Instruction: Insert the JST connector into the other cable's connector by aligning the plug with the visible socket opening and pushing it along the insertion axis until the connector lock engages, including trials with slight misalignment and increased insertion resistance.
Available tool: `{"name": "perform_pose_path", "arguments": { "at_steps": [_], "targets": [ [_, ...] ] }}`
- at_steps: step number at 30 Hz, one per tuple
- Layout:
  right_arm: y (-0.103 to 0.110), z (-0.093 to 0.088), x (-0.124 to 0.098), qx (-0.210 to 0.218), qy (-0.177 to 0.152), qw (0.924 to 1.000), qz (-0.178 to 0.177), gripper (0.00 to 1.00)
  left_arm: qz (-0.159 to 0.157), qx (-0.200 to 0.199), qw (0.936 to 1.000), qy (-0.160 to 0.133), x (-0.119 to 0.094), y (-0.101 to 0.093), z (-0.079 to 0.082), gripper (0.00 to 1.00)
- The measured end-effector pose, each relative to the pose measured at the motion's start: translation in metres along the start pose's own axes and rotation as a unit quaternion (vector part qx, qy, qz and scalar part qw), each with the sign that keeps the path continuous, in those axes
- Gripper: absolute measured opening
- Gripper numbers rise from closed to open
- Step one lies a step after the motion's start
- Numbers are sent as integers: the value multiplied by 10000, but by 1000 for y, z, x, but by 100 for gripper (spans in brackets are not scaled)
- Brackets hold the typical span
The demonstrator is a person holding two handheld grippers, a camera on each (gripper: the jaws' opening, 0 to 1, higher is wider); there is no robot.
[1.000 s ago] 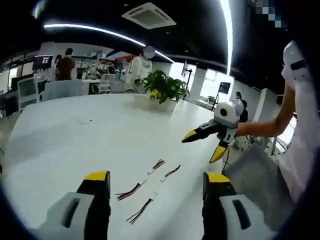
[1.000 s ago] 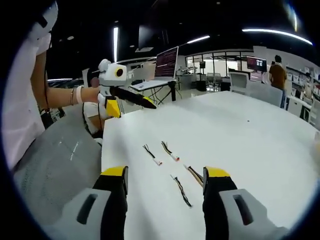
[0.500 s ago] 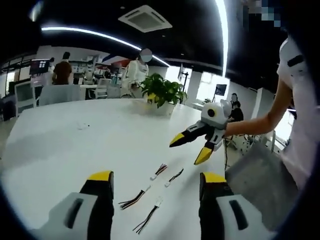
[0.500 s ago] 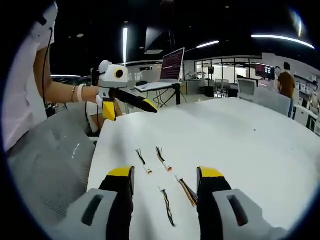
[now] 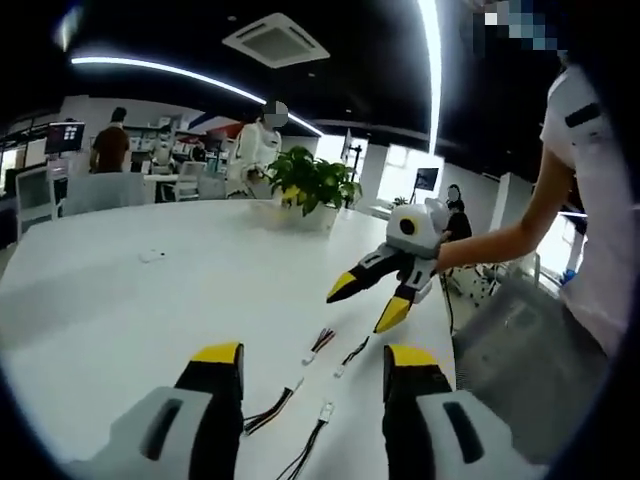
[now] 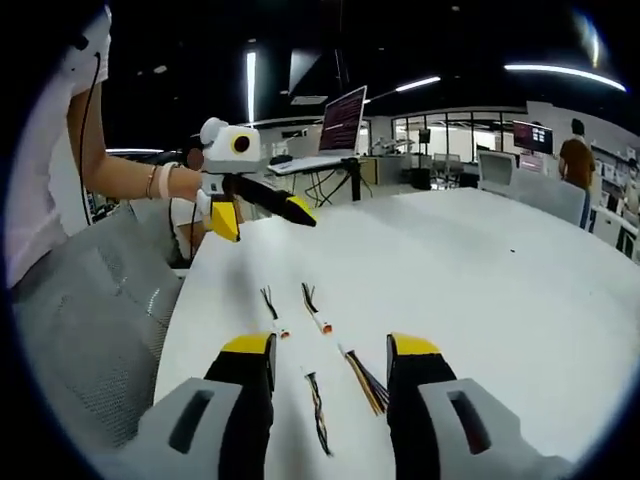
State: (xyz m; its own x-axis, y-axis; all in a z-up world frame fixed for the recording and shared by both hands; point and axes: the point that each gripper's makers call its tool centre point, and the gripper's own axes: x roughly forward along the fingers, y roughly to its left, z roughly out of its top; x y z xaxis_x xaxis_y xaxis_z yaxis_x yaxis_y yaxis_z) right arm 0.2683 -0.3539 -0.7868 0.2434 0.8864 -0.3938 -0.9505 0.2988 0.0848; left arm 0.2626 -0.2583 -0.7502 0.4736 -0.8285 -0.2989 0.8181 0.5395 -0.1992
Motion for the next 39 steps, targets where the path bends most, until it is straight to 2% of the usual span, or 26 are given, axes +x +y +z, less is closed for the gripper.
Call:
{"name": "perform_pose_path", "arguments": {
  "at_steps": [1, 3, 4, 7, 10, 12, 14, 20, 22, 30, 35, 39],
  "targets": [
    [-3, 1, 0, -1, -63, 10000, -52, 44, -59, -81, 9999, 0, 2, 1, -2, 52],
    [-5, 4, 0, 10, -219, 9997, -44, 45, -209, -566, 9980, -164, 4, -1, 1, 50],
    [-5, 4, 0, -5, -278, 9996, -12, 45, -250, -620, 9975, -224, 4, 0, 2, 50],
    [-3, 5, 1, -3, -395, 9991, 172, 38, -280, -497, 9983, -153, 6, 5, -3, 49],
    [-3, 5, 4, 45, -466, 9985, 276, 40, -385, -490, 9980, -134, 8, 6, -10, 49],
    [-3, 2, 8, -3, -416, 9985, 352, 38, -492, -441, 9977, -132, 10, 8, -17, 49],
    [-4, 0, 11, 4, -343, 9985, 416, 36, -619, -570, 9964, -131, 12, 9, -23, 46],
    [-6, -6, 17, 73, -254, 9983, 511, 36, -754, -685, 9945, -229, 17, 18, -32, 44],
    [-5, -7, 18, 85, -232, 9981, 560, 36, -835, -837, 9926, -273, 19, 21, -35, 42],
    [-9, -13, 22, 124, -198, 9977, 630, 32, -885, -751, 9931, -184, 22, 27, -42, 35],
    [-11, -26, 30, 97, -28, 9976, 689, 30, -927, -678, 9934, 20, 27, 28, -55, 37],
    [-8, -31, 35, 93, -19, 9965, 834, 28, -959, -554, 9938, 25, 32, 27, -58, 39]
  ]
}}
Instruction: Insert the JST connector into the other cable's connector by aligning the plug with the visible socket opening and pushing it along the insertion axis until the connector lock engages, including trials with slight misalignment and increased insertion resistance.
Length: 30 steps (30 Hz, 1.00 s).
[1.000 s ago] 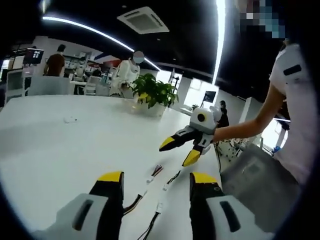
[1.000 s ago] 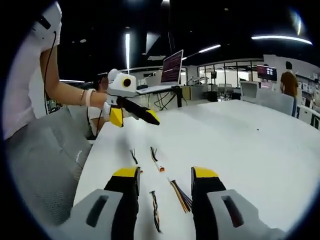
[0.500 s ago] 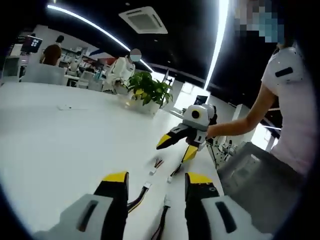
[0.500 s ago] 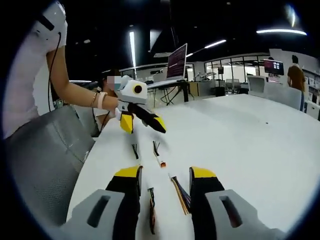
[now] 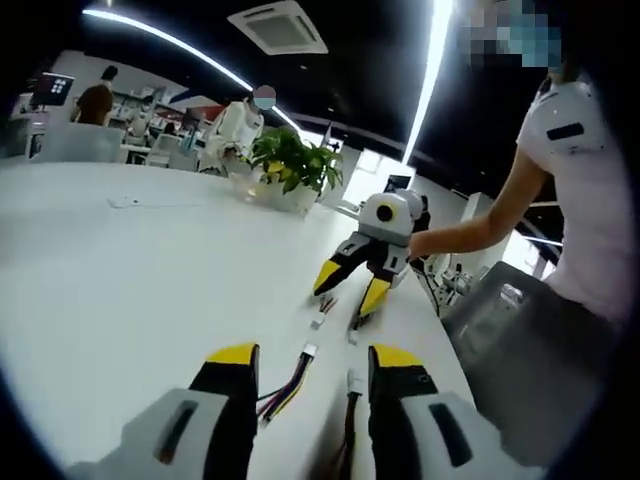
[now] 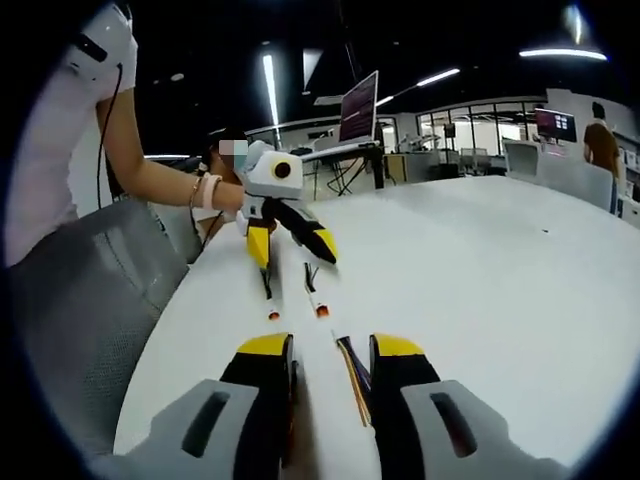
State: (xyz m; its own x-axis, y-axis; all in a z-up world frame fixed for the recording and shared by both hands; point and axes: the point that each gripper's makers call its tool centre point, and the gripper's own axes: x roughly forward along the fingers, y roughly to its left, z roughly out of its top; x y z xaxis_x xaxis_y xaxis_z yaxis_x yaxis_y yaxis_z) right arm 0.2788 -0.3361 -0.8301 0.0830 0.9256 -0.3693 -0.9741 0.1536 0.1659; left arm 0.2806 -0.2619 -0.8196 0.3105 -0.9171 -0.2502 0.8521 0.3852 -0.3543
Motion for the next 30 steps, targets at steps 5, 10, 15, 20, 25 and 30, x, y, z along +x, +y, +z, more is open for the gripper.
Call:
{"name": "perform_pose_path", "arguments": {
  "at_steps": [5, 10, 15, 20, 25, 30],
  "targets": [
    [-7, -4, 7, 96, -125, 9999, 34, 29, -124, 74, 9998, -115, 10, 0, 1, 36],
    [-11, -1, 8, 103, -267, 9995, 120, 26, -159, 251, 9994, -203, 18, 0, 3, 28],
    [-7, -4, 11, 2, -320, 9989, 342, 21, -147, 432, 9989, -143, 22, 1, -1, 26],
    [-5, -7, 12, -249, -265, 9984, 430, 14, -193, 613, 9979, -102, 24, -1, -5, 21],
    [-5, -7, 12, -479, -264, 9974, 475, 9, -218, 584, 9980, -96, 26, 1, -6, 16],
    [-7, -8, 12, -489, -274, 9975, 441, 6, -271, 684, 9973, -53, 28, 2, -7, 13]
  ]
}}
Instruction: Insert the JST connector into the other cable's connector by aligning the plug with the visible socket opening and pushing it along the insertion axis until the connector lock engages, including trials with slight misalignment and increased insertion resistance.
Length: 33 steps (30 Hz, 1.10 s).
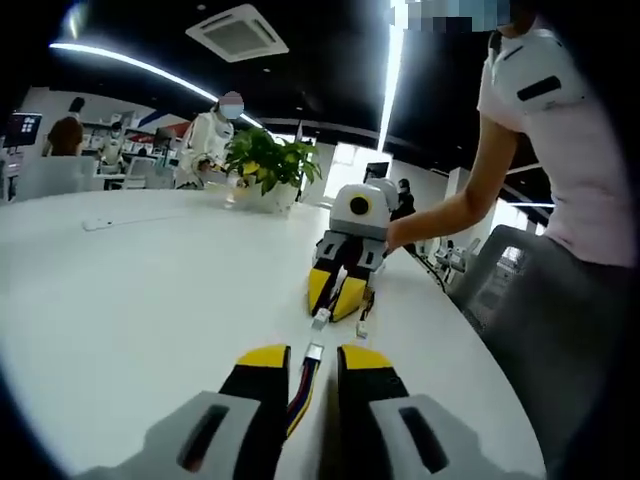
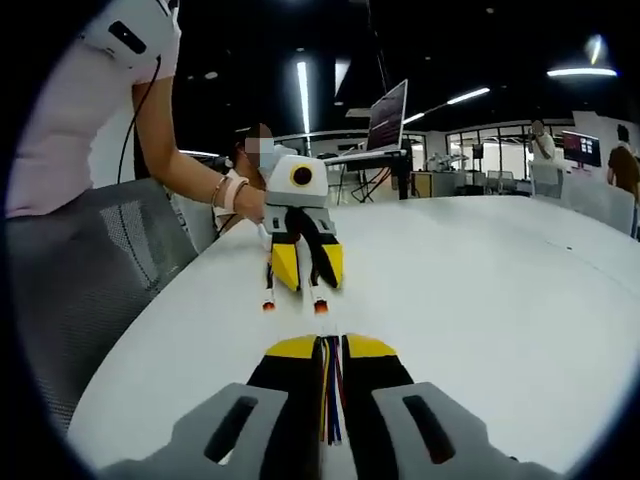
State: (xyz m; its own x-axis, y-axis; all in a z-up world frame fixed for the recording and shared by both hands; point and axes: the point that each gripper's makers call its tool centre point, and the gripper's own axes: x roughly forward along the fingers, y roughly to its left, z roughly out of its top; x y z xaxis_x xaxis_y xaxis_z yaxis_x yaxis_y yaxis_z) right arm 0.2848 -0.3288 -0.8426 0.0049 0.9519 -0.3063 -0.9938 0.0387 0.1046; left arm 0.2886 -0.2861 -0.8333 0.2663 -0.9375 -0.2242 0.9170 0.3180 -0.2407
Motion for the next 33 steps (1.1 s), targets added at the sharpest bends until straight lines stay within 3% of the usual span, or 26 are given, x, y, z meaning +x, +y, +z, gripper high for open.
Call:
{"name": "perform_pose_path", "arguments": {
  "at_steps": [10, 19, 33],
  "targets": [
    [-2, 1, 1, 127, -72, 9999, -21, 5, -34, 353, 9993, 91, 4, -3, -1, 7],
    [1, 0, 4, -46, -56, 10000, 26, 5, -98, 570, 9982, 147, 9, -5, -4, 5],
    [0, 2, 3, 193, -182, 9996, 81, 4, -169, 506, 9985, 130, 8, -8, -3, 1]
  ]
}}
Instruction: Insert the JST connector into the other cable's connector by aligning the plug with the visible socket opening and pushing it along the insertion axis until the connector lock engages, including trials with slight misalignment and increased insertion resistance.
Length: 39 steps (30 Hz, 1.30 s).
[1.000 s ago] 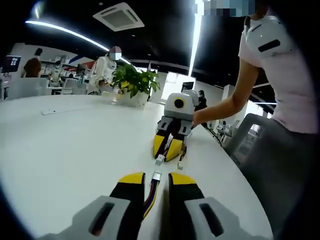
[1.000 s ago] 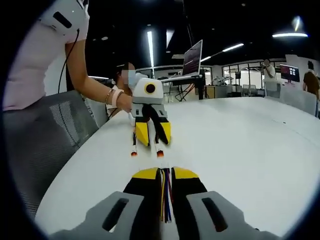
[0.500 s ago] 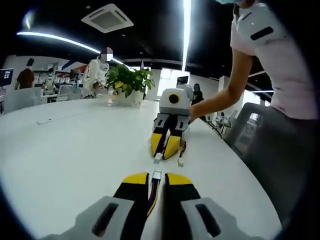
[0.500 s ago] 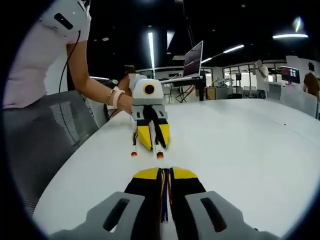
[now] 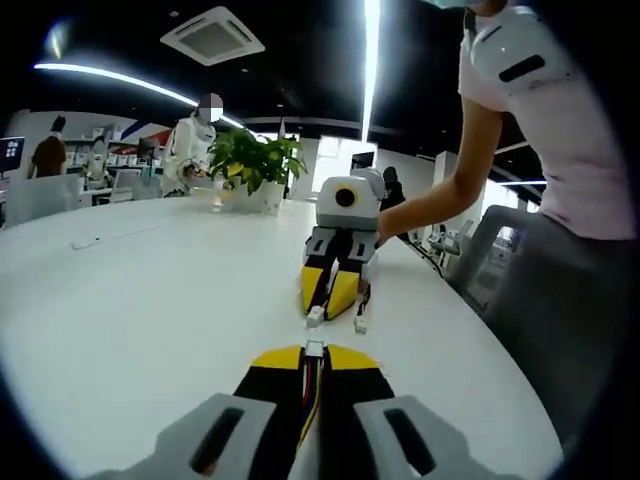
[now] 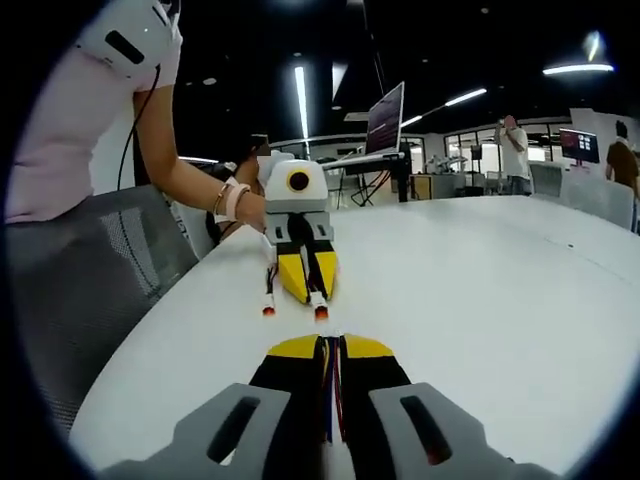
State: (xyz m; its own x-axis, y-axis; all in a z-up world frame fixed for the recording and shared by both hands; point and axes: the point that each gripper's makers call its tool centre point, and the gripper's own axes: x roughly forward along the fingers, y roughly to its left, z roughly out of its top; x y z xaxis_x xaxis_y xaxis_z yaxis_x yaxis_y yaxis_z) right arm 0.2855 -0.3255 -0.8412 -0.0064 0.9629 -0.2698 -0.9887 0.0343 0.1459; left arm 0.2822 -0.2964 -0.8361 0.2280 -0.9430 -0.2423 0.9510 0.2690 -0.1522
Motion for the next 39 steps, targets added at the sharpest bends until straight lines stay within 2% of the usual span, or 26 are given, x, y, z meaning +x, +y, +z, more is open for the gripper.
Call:
{"name": "perform_pose_path", "arguments": {
  "at_steps": [10, 20, 23, 25, 26, 39],
  "targets": [
    [0, 8, 0, -29, -142, 9999, 66, 3, 49, 33, 10000, -63, -6, 4, 11, 1],
    [3, 24, 4, -206, -228, 9994, 188, 3, -80, 247, 9996, -62, -6, 1, 25, 1],
    [3, 25, 3, -221, -229, 9993, 200, 3, -131, 106, 9996, -207, -5, -1, 28, 1],
    [3, 24, 4, -262, -198, 9992, 217, 3, -172, 242, 9996, 38, -5, -4, 21, 1],
    [3, 24, 4, -265, -191, 9992, 234, 3, -189, 240, 9995, 70, -4, -5, 19, 1],
    [10, 24, 7, -327, -57, 9987, 394, 3, -235, 175, 9996, -19, -6, -9, 24, 1]
  ]
}}
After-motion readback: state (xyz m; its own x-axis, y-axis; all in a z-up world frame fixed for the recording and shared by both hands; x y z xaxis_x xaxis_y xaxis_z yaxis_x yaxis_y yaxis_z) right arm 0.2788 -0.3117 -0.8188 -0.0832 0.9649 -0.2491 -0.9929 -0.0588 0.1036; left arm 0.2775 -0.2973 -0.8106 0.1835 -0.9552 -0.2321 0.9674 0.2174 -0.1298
